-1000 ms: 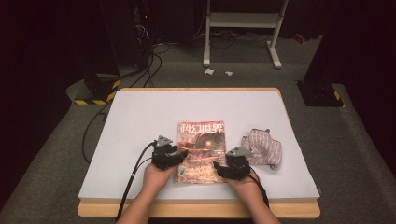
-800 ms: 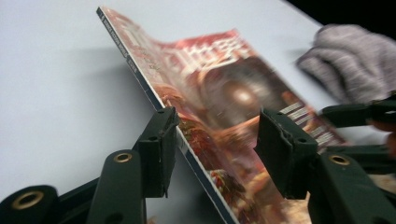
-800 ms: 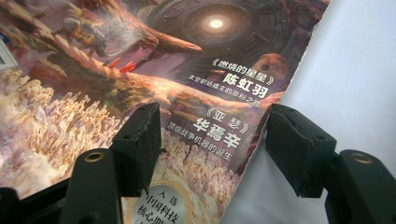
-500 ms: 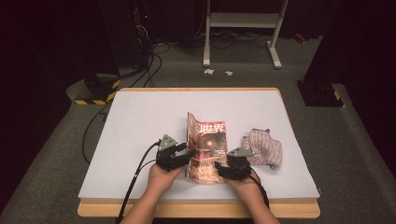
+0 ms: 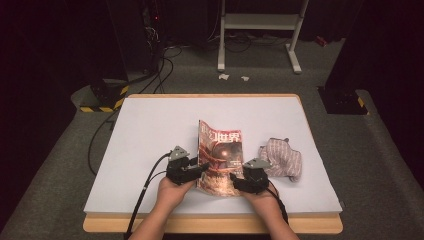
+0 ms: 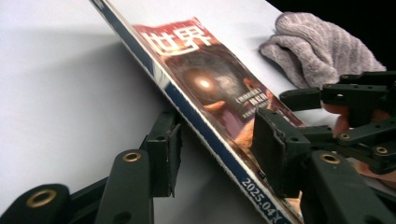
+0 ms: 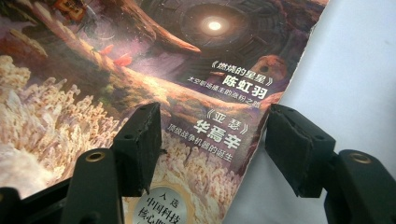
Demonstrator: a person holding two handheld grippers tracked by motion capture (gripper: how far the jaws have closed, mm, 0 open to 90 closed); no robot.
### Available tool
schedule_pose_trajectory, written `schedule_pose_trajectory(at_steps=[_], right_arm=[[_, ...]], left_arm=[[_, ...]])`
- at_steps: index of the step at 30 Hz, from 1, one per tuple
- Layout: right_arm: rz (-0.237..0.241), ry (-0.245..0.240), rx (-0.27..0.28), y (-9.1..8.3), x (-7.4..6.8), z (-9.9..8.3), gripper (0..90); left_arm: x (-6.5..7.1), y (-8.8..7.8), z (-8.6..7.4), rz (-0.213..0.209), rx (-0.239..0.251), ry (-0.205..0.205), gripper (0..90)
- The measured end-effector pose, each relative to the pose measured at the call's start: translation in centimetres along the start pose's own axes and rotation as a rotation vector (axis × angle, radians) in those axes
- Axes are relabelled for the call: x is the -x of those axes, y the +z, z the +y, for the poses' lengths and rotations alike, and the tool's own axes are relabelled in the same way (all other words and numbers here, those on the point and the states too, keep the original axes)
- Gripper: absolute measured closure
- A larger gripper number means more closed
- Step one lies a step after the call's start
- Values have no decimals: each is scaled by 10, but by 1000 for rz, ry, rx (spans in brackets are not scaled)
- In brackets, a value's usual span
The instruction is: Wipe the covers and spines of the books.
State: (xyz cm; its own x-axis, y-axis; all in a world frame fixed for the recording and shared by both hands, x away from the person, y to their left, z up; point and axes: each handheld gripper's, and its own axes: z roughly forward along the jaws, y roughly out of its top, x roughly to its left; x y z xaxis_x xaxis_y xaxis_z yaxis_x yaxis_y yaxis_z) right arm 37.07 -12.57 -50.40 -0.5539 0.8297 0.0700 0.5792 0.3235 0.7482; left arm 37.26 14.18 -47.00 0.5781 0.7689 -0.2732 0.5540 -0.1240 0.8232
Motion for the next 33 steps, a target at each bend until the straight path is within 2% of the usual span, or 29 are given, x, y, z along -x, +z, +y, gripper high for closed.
schedule_pose_trajectory(at_steps=[7,12,16,19,24,33], right_arm=[[-4,-5,3,0,0,0,368],[-2,-3,3,0,0,0,364],[-7,-8,12,-2,-1,0,365],[-14,-33,26,-2,-3,-1,365],[-7,-17,32,-3,-1,-1,369],[-18,-38,44,-4,-3,-2,377]], left_arm=[[-2,-6,-7,16,13,11,579],[-6,-8,-12,13,10,-8,624],[-7,-8,-12,18,9,-9,649],[-8,-8,-12,30,12,-9,676],[-10,-9,-12,44,16,-16,717],[-11,-11,-12,57,36,-13,744]])
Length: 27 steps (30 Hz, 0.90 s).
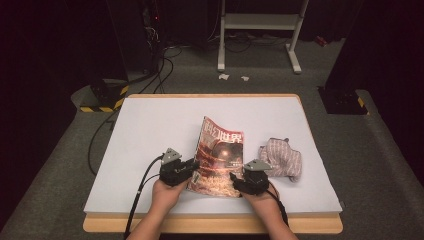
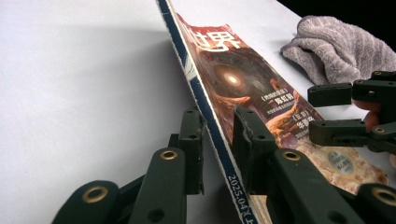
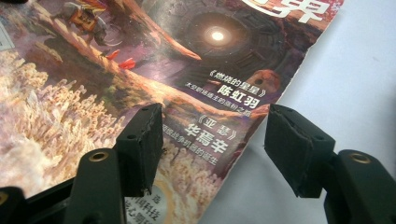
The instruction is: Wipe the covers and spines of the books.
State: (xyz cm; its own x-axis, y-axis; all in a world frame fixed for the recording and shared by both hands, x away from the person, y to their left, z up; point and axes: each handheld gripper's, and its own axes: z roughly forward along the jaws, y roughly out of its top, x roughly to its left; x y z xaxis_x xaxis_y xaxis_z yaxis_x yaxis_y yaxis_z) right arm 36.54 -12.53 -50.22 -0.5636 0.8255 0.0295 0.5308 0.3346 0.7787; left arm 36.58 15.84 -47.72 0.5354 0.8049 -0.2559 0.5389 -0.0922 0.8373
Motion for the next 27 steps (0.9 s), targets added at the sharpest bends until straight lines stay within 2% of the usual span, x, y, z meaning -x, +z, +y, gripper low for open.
schedule_pose_trajectory(at_steps=[7,11,13,16,27], right_arm=[[3,-25,22,-3,-5,0,374],[45,-71,56,-9,-19,3,362],[56,-100,66,-11,-27,5,361],[66,-117,69,-11,-34,6,362],[50,-99,56,-9,-28,3,368]], left_arm=[[-3,-3,1,0,10,-8,769],[-3,-2,0,-3,3,8,759],[-4,-3,1,-4,1,7,757],[-3,-3,1,-3,6,11,758],[-3,-3,1,4,7,16,761]])
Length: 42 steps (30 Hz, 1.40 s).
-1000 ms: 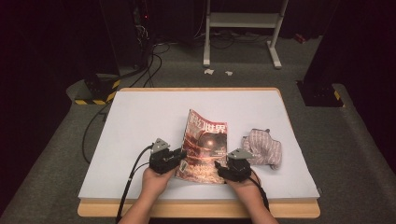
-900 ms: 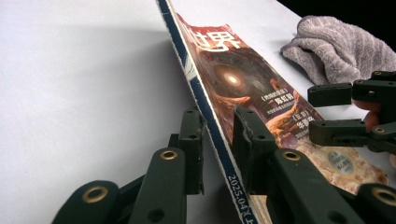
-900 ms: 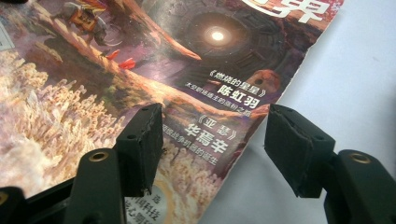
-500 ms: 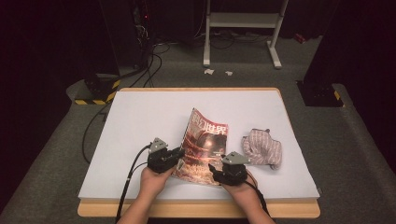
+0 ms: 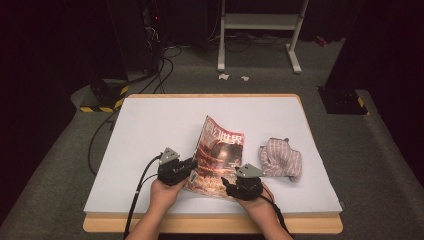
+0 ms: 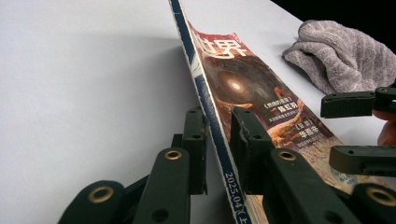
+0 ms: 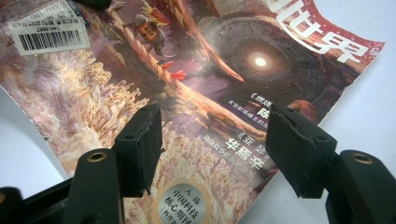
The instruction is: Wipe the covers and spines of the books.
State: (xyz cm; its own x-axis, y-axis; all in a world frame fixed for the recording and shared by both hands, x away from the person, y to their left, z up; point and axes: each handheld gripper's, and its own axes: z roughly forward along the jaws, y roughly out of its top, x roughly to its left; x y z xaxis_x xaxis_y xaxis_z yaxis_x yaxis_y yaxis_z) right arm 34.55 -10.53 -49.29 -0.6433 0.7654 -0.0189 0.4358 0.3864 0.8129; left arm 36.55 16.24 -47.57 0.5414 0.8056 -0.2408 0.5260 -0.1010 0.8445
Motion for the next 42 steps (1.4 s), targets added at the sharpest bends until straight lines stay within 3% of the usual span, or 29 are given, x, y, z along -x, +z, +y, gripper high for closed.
schedule_pose_trajectory(at_steps=[14,22,25,28,31,33,37,42], right_arm=[[-5,-10,-77,10,-1,-4,395],[-14,-9,-76,11,-1,-4,403],[-15,-9,-76,11,-2,-4,404],[-14,-9,-75,11,-2,-4,407],[1,-20,-75,11,-2,-5,414],[-1,-22,-74,11,-4,-4,415],[3,-15,-76,11,-3,-5,416],[5,-15,-75,11,-3,-5,416]], left_arm=[[1,0,-2,-2,0,7,736],[3,-6,-7,-70,12,-4,482],[6,-11,-7,-75,34,-7,422],[9,-16,-8,-53,35,8,389],[12,-17,-11,-106,30,14,414],[13,-14,-14,-57,8,52,415],[-4,-16,-16,30,-17,5,411],[-7,-6,-23,87,-103,17,376]])
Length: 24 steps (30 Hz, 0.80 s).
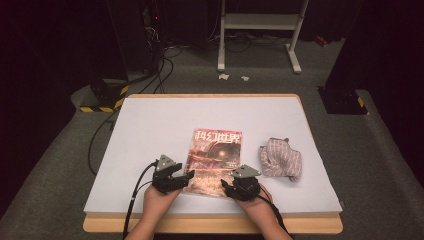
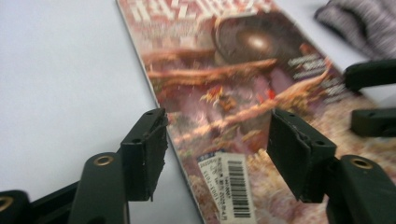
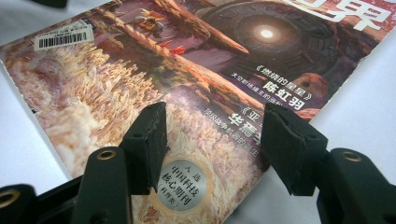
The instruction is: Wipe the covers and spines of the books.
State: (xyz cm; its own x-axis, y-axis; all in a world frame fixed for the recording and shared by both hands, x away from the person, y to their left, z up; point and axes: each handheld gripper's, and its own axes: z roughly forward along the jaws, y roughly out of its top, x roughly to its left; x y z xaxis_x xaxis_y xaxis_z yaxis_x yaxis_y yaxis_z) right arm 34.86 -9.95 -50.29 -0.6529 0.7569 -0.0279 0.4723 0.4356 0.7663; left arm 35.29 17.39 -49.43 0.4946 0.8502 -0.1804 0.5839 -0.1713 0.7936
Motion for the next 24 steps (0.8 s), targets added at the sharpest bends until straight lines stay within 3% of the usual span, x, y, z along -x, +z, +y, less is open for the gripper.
schedule_pose_trajectory(at_steps=[5,15,21,24], right_arm=[[0,0,1,0,0,0,415],[0,2,2,-1,1,0,411],[-38,56,-4,-5,16,-1,403],[-31,71,-10,-5,18,-3,398]], left_arm=[[-1,13,-1,11,-66,-3,357],[1,24,7,20,-87,17,348],[-1,28,10,20,-89,22,340],[-1,28,9,23,-89,26,336]])
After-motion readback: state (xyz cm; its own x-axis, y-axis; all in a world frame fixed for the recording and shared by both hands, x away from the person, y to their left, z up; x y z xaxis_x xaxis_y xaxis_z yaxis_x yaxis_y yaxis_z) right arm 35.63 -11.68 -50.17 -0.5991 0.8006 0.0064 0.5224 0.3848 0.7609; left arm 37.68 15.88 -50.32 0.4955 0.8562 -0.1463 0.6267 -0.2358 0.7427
